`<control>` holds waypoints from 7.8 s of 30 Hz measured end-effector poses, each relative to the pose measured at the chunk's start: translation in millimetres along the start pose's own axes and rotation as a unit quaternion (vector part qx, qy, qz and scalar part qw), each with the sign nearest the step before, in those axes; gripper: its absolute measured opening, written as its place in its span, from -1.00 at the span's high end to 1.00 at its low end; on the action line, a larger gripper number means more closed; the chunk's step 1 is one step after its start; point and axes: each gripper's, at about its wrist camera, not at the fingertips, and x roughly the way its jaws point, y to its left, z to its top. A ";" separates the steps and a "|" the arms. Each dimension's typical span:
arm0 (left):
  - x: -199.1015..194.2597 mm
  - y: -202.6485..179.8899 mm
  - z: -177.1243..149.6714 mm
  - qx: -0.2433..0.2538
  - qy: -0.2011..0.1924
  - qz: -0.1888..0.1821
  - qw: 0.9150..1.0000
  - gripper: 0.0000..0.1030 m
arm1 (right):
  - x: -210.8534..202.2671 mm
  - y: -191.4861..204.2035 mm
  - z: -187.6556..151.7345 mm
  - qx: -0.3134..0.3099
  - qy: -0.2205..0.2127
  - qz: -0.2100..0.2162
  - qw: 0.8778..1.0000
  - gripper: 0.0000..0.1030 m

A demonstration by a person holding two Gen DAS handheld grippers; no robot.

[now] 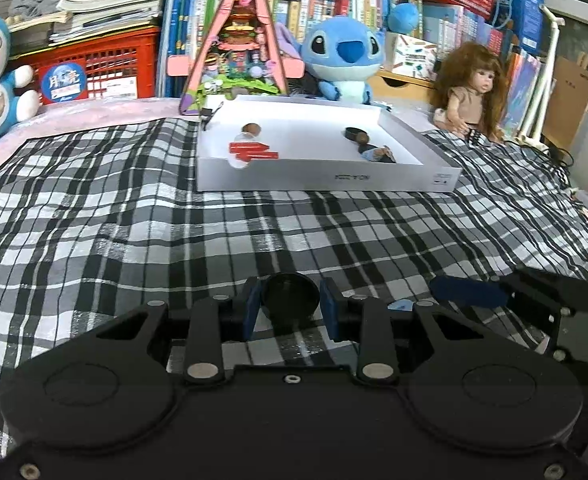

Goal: Organize rigid objects
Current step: 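Grasp the blue clip with right tool while left tool holds the black lid, then carry the black lid with left tool while right tool carries the blue clip over the tray, then open right tool to drop the blue clip while left tool releases the black lid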

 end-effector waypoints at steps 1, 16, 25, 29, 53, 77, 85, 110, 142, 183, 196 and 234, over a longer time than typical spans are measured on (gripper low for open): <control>-0.1 0.9 0.1 -0.002 0.000 0.001 1.000 0.41 | 1.6 2.7 -0.2 0.007 -0.003 -0.008 1.000 -0.52; 11.2 -7.8 3.5 -0.019 0.002 0.015 1.000 0.41 | 3.2 -12.0 3.7 0.055 -0.020 -0.065 0.996 0.48; 13.3 -9.6 2.3 -0.020 0.005 0.011 1.000 0.41 | -10.7 -15.1 -1.6 0.039 -0.038 -0.057 0.997 -0.01; 13.1 -9.6 0.2 -0.020 0.008 0.010 1.000 0.41 | -14.9 -7.3 -6.6 0.003 -0.036 -0.041 0.999 -0.10; 15.0 -19.7 -6.3 -0.022 0.005 0.002 1.000 0.41 | -23.3 -51.7 -9.1 0.057 -0.021 -0.112 0.992 -0.35; 25.1 -19.4 12.2 -0.033 -0.011 0.023 0.999 0.41 | 2.2 -27.8 7.0 0.045 -0.044 -0.131 0.989 0.13; 32.1 -21.3 38.4 -0.030 -0.026 0.029 0.999 0.41 | 4.5 -42.1 29.6 0.057 -0.059 -0.140 0.987 0.13; 80.9 -11.2 107.0 -0.047 -0.052 0.049 0.996 0.41 | 36.8 -92.6 90.5 0.088 -0.060 -0.151 0.983 0.13; 144.1 19.6 183.6 -0.084 -0.028 0.053 0.995 0.41 | 86.0 -157.9 153.2 0.148 -0.037 -0.124 0.980 0.13; 233.5 24.8 196.0 -0.050 0.017 0.078 0.996 0.41 | 194.8 -195.7 168.8 0.171 0.060 -0.107 0.978 0.12; 243.0 25.6 190.1 -0.058 0.029 0.092 0.994 0.40 | 200.0 -194.5 166.4 0.168 0.068 -0.111 0.977 0.12; 244.9 24.1 191.0 -0.066 0.074 0.088 0.991 -0.54 | 201.3 -194.0 166.7 0.165 0.091 -0.120 0.975 -0.47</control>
